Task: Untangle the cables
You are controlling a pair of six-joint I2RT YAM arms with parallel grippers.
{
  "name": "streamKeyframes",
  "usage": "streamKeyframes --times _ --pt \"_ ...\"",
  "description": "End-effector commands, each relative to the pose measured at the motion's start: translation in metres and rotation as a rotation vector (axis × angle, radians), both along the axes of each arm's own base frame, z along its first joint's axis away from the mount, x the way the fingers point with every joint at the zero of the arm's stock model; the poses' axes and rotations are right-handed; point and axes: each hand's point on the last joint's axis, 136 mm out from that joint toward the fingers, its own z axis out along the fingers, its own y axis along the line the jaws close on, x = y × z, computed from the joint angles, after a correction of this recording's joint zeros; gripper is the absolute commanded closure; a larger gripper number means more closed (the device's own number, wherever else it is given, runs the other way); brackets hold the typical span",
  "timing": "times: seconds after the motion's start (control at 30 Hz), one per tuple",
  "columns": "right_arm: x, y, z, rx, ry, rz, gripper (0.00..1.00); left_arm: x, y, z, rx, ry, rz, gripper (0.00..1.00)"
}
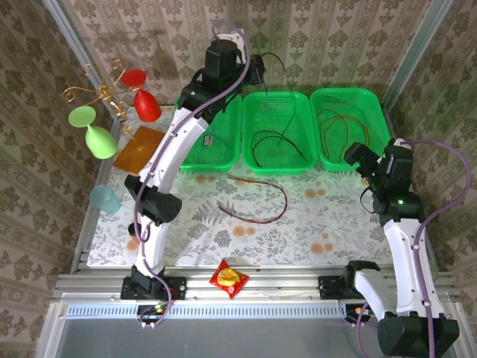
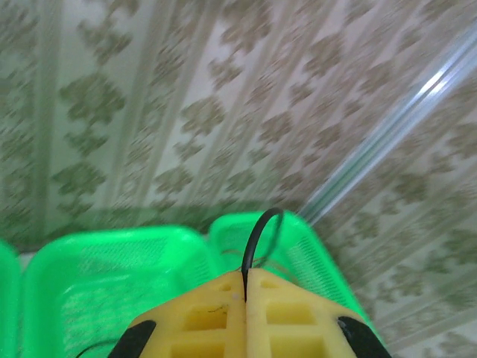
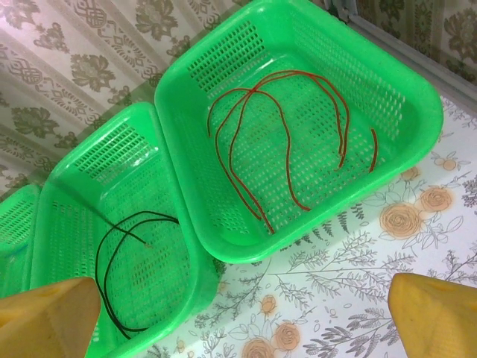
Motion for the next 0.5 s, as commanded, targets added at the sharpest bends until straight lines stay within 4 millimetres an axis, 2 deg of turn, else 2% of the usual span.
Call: streamKeyframes --times 0.0,0.2,0.27,0.37,0.47 --pt "-0.01 0.002 0.005 -0.012 -0.006 0.011 0.0 0.017 -0.001 -0.071 0.173 0.086 0.029 1.0" --pt "-0.016 0.001 0.006 -0.028 -0.009 0.006 0.0 0.018 -0.017 -0.193 0.403 0.291 -0.017 1.0" --pt "-0.017 0.001 0.005 -0.028 -0.004 0.01 0.0 0.014 -0.019 -0.226 0.45 0.367 -0.036 1.0" --pt "-0.017 0.002 0.001 -0.031 0.009 0.018 0.0 0.008 -0.012 -0.264 0.52 0.466 -0.035 1.0" --pt "-0.018 0.003 -0.002 -0.031 0.015 0.022 0.0 0.004 -0.001 -0.274 0.556 0.511 -0.017 1.0"
